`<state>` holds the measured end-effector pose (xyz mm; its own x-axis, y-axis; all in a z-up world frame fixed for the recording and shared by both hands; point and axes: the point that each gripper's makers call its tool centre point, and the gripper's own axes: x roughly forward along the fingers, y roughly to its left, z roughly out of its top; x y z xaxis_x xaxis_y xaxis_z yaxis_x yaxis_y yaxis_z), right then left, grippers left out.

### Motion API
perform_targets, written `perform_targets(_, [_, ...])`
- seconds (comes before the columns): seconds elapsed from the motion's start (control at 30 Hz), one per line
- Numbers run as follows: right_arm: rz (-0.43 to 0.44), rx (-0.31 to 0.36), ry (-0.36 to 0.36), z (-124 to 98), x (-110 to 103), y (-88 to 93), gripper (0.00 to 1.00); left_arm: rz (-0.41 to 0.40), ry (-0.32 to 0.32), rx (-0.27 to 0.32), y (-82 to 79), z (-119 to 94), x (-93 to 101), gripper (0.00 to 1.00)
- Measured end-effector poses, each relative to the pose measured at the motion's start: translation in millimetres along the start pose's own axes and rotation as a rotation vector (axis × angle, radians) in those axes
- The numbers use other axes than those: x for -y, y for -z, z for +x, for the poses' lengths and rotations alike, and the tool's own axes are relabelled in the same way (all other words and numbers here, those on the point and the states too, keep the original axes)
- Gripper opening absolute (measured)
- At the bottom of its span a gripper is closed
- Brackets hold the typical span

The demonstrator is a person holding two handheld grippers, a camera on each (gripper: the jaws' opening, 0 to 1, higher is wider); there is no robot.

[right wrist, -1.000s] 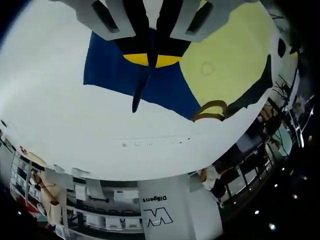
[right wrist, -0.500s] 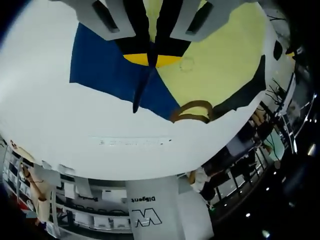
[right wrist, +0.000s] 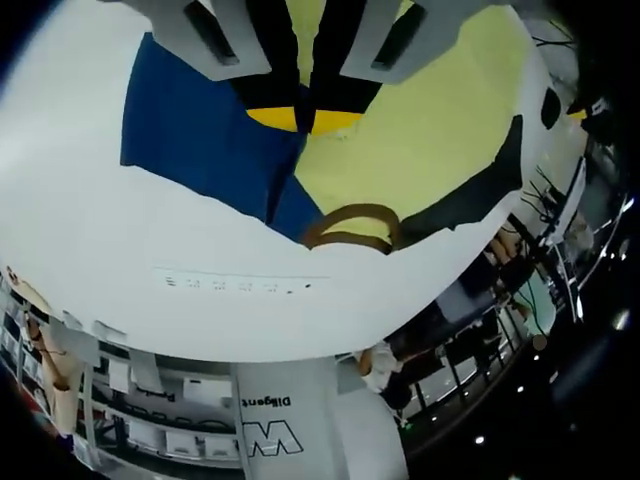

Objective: Fold the garment on the visible template until the final outline fits inside the template.

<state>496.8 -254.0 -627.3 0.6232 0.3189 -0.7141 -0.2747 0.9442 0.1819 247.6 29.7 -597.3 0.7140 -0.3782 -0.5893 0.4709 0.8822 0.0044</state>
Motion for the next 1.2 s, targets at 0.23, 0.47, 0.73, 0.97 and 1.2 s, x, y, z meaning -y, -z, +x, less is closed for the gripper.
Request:
perform_targets(0.23, [-0.019, -0.005, -0.028, 7.5, -19.9, -3.6, 0.0, 0.0, 0.002, 0.002, -0.4, 0.9, 0.4, 0.97])
perform_targets(0.47, [-0.03, -0.007, -0.052, 11.4, -38.3, -6.3, 0.0, -0.001, -0.004, 0.007, 0.5, 0.4, -0.9, 0.96])
perform_targets(0.73, [-0.045, -0.013, -0.078, 17.6, -59.6, -6.1, 0.0, -0.004, -0.006, 0.011, 0.1, -0.2, -2.6, 0.96])
perform_targets(0.97, [-0.079, -0.016, -0.093, 20.7, -77.1, -8.1, 0.0, -0.006, -0.003, 0.009, 1.1, 0.4, -2.0, 0.96])
perform_targets(1.2, [-0.122, -0.019, -0.12, 24.8, -99.7, -9.2, 0.0, -0.009, -0.002, 0.014, -0.2, 1.1, -1.8, 0.96])
